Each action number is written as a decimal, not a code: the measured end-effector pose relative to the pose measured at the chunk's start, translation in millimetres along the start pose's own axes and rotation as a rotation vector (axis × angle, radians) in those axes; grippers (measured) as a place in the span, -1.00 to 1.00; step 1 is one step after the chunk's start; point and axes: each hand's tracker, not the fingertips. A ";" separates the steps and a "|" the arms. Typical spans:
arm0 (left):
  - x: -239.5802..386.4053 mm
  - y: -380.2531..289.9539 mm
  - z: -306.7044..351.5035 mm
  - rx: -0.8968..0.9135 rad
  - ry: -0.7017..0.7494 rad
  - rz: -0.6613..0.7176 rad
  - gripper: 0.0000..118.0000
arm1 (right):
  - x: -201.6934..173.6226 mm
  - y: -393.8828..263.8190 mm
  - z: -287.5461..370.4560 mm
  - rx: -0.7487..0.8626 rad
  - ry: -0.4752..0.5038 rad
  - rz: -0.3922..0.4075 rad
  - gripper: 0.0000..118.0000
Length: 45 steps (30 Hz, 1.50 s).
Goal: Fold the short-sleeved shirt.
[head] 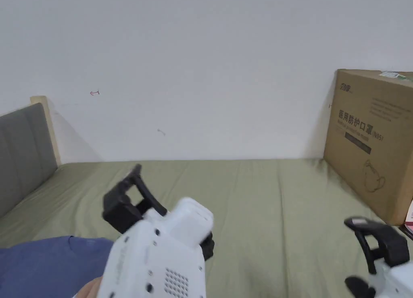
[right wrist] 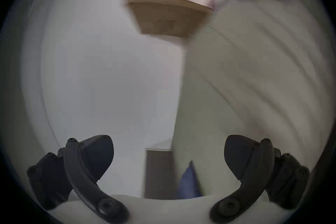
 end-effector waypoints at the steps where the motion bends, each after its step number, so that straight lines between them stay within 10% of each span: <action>1: -11.0 0.3 -2.8 -0.029 -0.022 0.123 1.00 | -23.1 0.7 2.1 0.016 0.030 0.167 1.00; 6: -63.7 -25.4 -15.2 -0.174 -0.067 0.780 1.00 | -114.0 -45.6 15.0 0.203 -0.031 0.985 1.00; 10: -60.9 -42.3 -2.0 -0.042 -0.045 0.798 1.00 | -112.9 -80.3 11.7 0.296 -0.106 1.232 1.00; 41: -41.0 -41.8 5.3 -0.102 -0.120 0.688 0.83 | -92.1 -79.5 21.6 0.237 -0.063 1.227 0.99; 43: -46.3 -44.3 7.5 -0.062 -0.208 0.723 -0.34 | -92.1 -79.5 22.1 0.227 -0.056 1.231 0.74; 44: -45.5 -43.8 4.9 -0.088 -0.199 0.694 -0.90 | -91.9 -80.0 21.9 0.223 -0.054 1.234 0.24; 45: -41.5 -43.2 1.2 -0.132 -0.183 0.640 -1.00 | -91.0 -80.2 22.6 0.221 -0.046 1.236 -0.93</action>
